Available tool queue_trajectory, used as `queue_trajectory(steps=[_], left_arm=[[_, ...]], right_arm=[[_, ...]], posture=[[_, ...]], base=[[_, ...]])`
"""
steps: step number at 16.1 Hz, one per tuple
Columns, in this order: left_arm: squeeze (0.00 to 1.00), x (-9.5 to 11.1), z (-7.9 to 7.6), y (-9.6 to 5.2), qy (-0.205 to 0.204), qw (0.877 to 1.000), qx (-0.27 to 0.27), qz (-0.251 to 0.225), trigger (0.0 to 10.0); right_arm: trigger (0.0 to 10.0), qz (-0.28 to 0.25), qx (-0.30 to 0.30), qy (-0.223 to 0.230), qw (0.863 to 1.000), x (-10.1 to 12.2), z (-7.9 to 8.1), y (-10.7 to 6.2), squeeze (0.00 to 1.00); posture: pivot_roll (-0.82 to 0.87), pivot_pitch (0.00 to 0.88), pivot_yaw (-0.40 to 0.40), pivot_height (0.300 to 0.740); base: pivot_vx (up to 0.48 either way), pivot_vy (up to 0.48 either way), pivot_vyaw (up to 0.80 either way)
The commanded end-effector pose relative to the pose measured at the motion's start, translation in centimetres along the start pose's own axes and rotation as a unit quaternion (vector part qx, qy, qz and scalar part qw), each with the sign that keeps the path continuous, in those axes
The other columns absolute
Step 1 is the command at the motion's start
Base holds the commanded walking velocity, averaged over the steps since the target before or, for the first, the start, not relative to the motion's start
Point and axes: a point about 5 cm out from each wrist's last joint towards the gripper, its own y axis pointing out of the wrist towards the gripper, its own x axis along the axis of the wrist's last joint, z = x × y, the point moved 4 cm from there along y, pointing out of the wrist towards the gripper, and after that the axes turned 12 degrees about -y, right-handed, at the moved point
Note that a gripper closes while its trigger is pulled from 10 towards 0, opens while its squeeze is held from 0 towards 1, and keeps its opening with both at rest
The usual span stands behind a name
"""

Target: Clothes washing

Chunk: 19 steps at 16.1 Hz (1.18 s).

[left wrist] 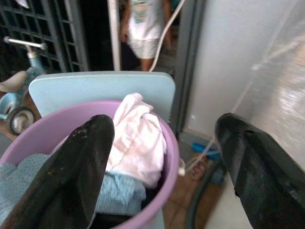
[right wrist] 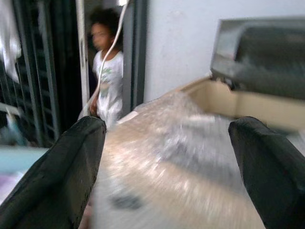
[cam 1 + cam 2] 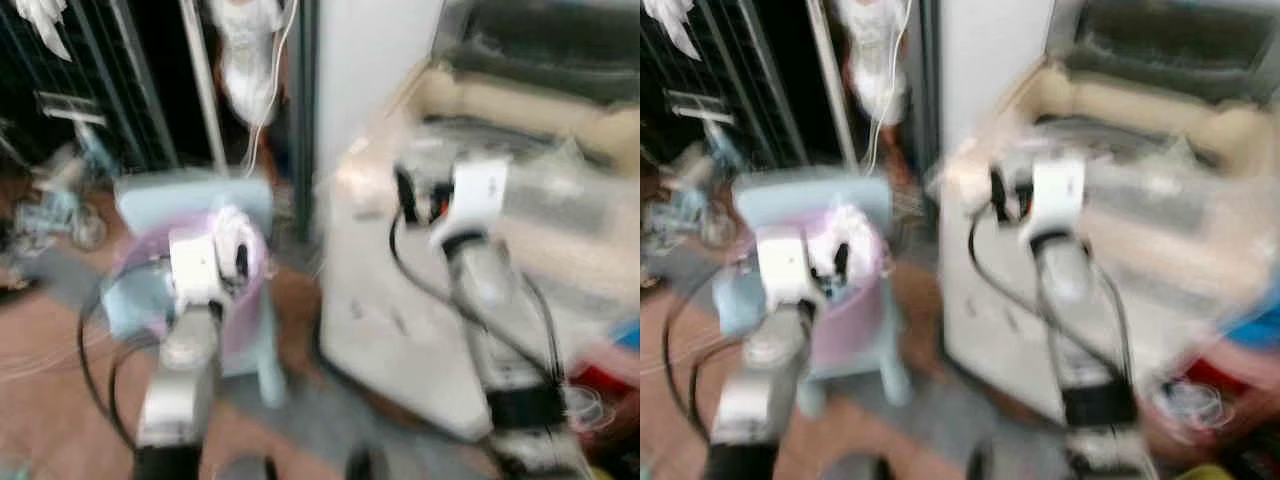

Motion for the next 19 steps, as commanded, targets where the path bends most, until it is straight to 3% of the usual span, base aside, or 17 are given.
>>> queue_trajectory(steps=[1,2,4,7,10,11,12,13,14,15,19], left_arm=[[0.0,0.7,0.1,0.2,-0.001,1.0,0.005,-0.01,10.0],[0.0,0.6,0.4,0.2,-0.005,1.0,0.012,-0.008,10.0],[0.0,0.6,0.5,0.2,-0.002,1.0,0.013,-0.007,10.0],[0.0,0.7,0.5,0.2,-0.005,1.0,0.003,-0.007,10.0],[0.0,0.9,0.9,0.1,0.008,1.0,0.006,-0.012,10.0],[0.0,1.4,1.3,0.1,0.026,0.999,0.014,-0.036,10.0],[0.0,1.6,1.4,0.1,0.014,0.999,0.015,-0.044,10.0],[0.0,1.8,1.1,0.1,0.006,0.999,0.002,-0.045,10.0],[0.0,1.9,1.1,0.1,0.014,0.999,0.004,-0.049,10.0],[0.0,2.2,1.1,0.1,-0.024,0.998,0.009,-0.059,10.0],[0.0,2.0,1.5,0.3,-0.004,0.999,0.006,-0.05,10.0]], right_arm=[[10.0,0.007,-0.031,-0.007,0.999,-0.3,-0.5,0.0,0.0],[10.0,0.028,-0.03,-0.031,0.999,-0.9,-0.5,-0.2,0.0],[10.0,0.012,0.04,0.079,0.996,-0.9,0.7,-1.1,0.0],[10.0,0.034,-0.006,0.031,0.999,-1.6,-0.2,-0.9,0.0],[10.0,0.044,0.009,0.046,0.998,-2.2,0.5,-1.1,0.0],[10.0,0.043,0.011,0.02,0.999,-2.4,0.6,-1.3,0.0],[10.0,0.071,0.014,0.028,0.997,-3.4,0.9,-1.6,0.0],[10.0,0.077,0.012,-0.002,0.997,-3.6,0.8,-1.6,0.0],[10.0,0.077,0.018,0.005,0.997,-3.7,1.0,-1.7,0.0],[10.0,0.068,0.04,0.031,0.996,-3.6,1.4,-1.8,0.0],[10.0,0.057,0.034,0.036,0.997,-3.1,1.1,-1.5,0.0]], posture=[[-0.05,0.0,0.014,0.74],[-0.05,0.0,0.015,0.74],[-0.05,0.0,0.016,0.74],[-0.05,0.0,0.019,0.74],[-0.04,0.0,0.017,0.74],[-0.04,0.0,0.016,0.74],[-0.04,0.0,0.015,0.74],[-0.04,0.0,0.015,0.74],[-0.03,0.0,0.014,0.74],[-0.04,0.0,0.013,0.74],[-0.04,0.0,0.014,0.74]], base=[[0.0,0.0,0.0],[0.0,0.0,0.0],[0.0,0.24,0.0],[0.0,0.48,0.0],[0.0,0.48,0.0],[0.0,0.48,0.0],[0.0,0.0,0.0],[0.0,0.0,0.0],[0.0,0.0,0.0],[0.0,0.0,0.0],[0.0,0.0,0.53]])
